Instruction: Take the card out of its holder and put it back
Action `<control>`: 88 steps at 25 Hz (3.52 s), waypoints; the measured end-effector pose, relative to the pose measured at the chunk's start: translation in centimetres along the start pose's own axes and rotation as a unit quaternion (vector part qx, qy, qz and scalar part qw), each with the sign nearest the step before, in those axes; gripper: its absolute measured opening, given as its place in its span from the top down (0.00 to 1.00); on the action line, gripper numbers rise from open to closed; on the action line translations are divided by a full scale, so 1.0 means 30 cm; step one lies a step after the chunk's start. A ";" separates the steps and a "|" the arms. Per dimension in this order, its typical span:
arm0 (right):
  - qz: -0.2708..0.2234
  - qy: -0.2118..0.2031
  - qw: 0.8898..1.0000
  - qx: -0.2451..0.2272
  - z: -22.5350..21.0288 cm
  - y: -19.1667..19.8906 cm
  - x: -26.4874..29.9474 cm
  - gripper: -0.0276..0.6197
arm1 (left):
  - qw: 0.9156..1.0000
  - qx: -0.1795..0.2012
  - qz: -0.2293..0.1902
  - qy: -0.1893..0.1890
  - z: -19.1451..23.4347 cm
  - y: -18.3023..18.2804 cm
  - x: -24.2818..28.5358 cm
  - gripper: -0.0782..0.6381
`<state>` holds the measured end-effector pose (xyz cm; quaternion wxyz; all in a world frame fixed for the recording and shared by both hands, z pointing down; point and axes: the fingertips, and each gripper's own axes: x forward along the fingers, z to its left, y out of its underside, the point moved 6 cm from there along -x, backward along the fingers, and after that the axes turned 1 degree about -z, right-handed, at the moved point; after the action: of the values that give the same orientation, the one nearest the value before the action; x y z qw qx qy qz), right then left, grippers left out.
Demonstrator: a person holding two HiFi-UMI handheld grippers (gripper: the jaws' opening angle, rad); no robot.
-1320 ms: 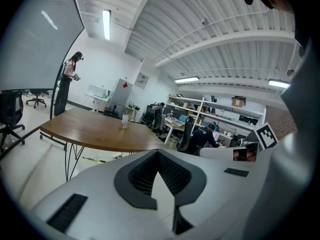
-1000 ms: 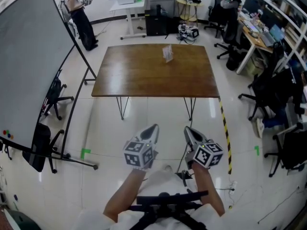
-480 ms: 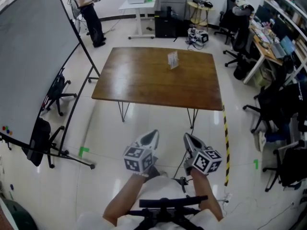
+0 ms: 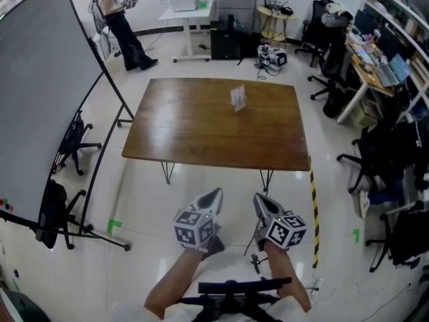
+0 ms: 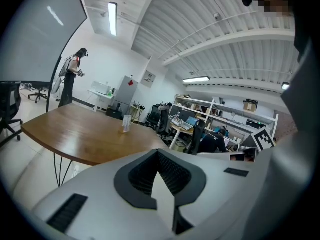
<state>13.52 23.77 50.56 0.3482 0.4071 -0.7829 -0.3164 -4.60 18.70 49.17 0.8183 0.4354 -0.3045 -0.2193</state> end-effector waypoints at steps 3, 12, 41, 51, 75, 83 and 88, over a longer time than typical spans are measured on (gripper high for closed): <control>-0.010 0.004 1.000 0.000 0.000 -0.059 0.066 0.96 | 1.000 0.003 0.000 0.009 0.039 -0.069 0.056 0.90; -0.026 0.030 0.999 0.000 -0.036 -0.178 0.239 0.96 | 0.999 0.008 0.011 0.031 0.173 -0.197 0.202 0.90; -0.010 0.024 1.000 0.000 -0.235 -0.409 0.675 0.92 | 0.999 0.008 0.033 0.006 0.429 -0.377 0.572 0.90; 0.003 0.005 1.000 -0.011 -0.395 -0.574 0.891 0.91 | 0.999 0.007 0.033 -0.015 0.503 -0.484 0.805 0.90; 0.117 0.008 0.970 -0.212 -0.689 -0.698 1.466 0.18 | 0.997 -0.023 0.050 -0.062 0.670 -0.530 1.081 0.90; 0.142 0.025 0.959 -0.245 -0.785 -0.701 1.600 0.18 | 0.995 -0.030 0.060 -0.071 0.699 -0.522 1.152 0.90; 0.151 0.025 0.956 -0.248 -0.812 -0.683 1.628 0.18 | 0.995 -0.035 0.060 -0.071 0.707 -0.524 1.189 0.90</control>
<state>20.83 -32.88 62.23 0.5019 0.1928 -0.7228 -0.4341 4.95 -24.10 56.07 0.8209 0.3712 -0.3793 -0.2108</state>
